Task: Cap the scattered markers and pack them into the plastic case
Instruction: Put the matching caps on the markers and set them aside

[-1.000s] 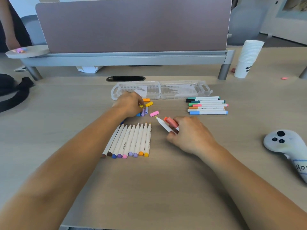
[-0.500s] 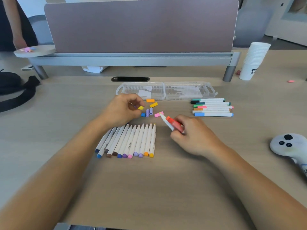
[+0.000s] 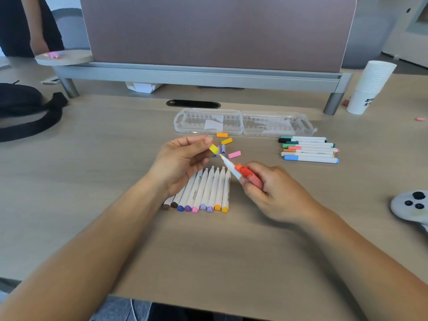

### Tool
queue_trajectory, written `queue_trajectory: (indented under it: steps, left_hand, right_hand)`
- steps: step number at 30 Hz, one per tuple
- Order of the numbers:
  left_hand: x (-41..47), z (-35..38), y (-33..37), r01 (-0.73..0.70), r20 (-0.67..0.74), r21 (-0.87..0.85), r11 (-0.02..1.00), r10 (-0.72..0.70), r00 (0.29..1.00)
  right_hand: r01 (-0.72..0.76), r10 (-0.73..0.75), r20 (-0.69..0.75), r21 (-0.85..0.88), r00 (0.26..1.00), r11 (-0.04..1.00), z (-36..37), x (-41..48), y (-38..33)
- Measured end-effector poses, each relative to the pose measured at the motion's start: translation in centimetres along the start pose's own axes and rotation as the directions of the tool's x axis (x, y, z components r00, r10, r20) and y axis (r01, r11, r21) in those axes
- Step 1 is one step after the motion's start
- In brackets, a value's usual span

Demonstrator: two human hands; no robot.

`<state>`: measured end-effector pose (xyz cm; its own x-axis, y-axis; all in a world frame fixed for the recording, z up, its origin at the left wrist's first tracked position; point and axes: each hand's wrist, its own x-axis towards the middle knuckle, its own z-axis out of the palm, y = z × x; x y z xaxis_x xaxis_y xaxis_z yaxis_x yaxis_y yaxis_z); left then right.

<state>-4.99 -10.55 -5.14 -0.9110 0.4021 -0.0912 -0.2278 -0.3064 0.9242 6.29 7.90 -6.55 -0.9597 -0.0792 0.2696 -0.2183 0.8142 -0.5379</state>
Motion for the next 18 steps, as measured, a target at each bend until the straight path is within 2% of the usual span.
queue_trajectory:
  steps: [11, 18]
  left_hand:
    - [-1.0, 1.5, -1.3, -0.072, 0.038, 0.138, 0.988, 0.068, 0.997]
    - [-1.4, 2.8, -2.2, -0.181, -0.052, 0.283, 0.942, 0.203, 0.978]
  right_hand:
    - [0.011, -0.011, -0.002, -0.065, 1.0, 0.998, 0.0, 0.0, 0.4]
    - [0.055, -0.06, -0.032, -0.14, 0.998, 0.989, 0.2, 0.3, 0.5]
